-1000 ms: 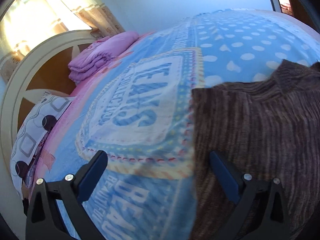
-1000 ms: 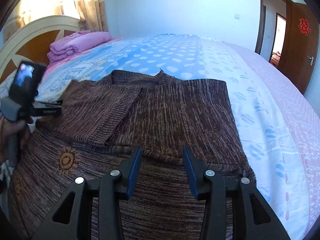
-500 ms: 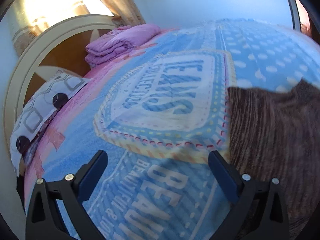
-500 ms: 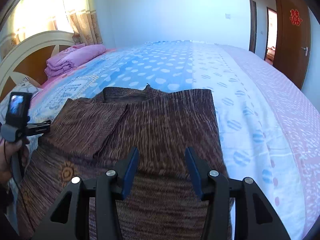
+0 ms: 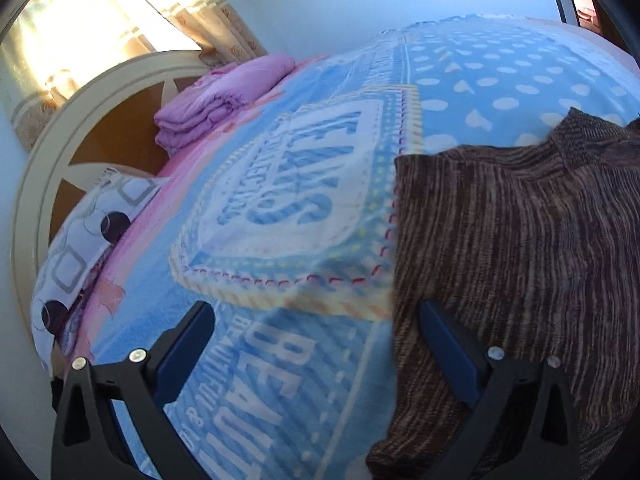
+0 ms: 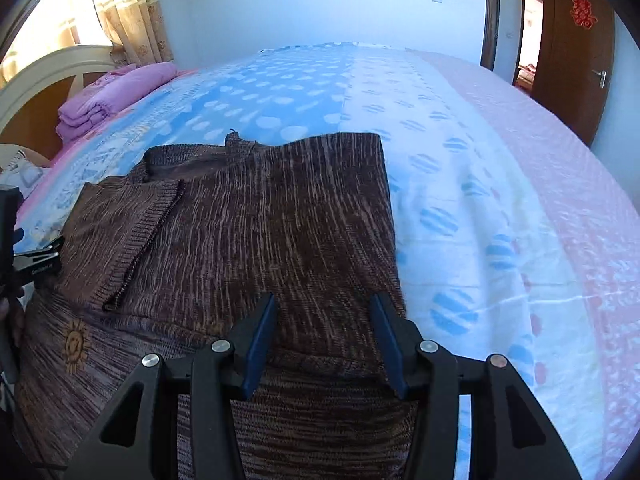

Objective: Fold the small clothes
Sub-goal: 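Open the left gripper and smooth the folded sleeve with the right gripper, then move both grippers to the sweater's hem edge, then grasp the sweater hem with the left gripper while the right gripper grasps it too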

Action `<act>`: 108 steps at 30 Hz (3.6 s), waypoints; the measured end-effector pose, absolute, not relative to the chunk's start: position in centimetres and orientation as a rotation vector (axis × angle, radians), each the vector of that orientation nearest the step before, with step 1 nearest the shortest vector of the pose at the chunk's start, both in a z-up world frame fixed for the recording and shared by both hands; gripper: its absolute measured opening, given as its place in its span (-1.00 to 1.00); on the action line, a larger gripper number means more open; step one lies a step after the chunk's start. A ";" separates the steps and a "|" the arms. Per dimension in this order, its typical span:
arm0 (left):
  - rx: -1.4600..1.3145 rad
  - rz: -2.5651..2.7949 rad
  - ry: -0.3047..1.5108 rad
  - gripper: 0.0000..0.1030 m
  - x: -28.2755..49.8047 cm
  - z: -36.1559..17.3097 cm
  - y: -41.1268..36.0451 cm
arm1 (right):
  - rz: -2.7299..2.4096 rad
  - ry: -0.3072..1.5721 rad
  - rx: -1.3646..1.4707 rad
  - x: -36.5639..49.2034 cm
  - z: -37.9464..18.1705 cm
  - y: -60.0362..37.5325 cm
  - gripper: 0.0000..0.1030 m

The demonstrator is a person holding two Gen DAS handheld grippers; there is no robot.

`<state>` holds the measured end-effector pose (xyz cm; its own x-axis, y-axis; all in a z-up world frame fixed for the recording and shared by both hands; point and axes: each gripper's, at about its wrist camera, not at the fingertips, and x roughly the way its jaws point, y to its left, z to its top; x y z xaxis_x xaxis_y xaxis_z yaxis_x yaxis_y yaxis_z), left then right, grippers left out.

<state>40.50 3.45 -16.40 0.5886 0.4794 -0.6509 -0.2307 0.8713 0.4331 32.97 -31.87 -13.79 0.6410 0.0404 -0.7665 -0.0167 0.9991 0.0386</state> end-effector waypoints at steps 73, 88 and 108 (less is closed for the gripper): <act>0.035 -0.068 0.976 0.48 8.1 -14.4 4.0 | 0.134 0.928 0.017 3.4 -14.3 -28.8 0.23; -0.039 -0.134 1.079 -0.35 7.4 -17.2 3.6 | 0.107 0.918 0.056 2.2 -14.2 -31.0 0.23; -0.065 -0.228 0.953 -0.83 7.1 -14.1 4.3 | 0.114 0.960 0.126 1.6 -15.6 -33.0 0.00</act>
<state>7.09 4.34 -14.08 0.5576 -0.2212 -0.8001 0.1646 0.9742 -0.1547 1.61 -32.96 -15.63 0.5685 0.1525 -0.8084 -0.0413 0.9867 0.1571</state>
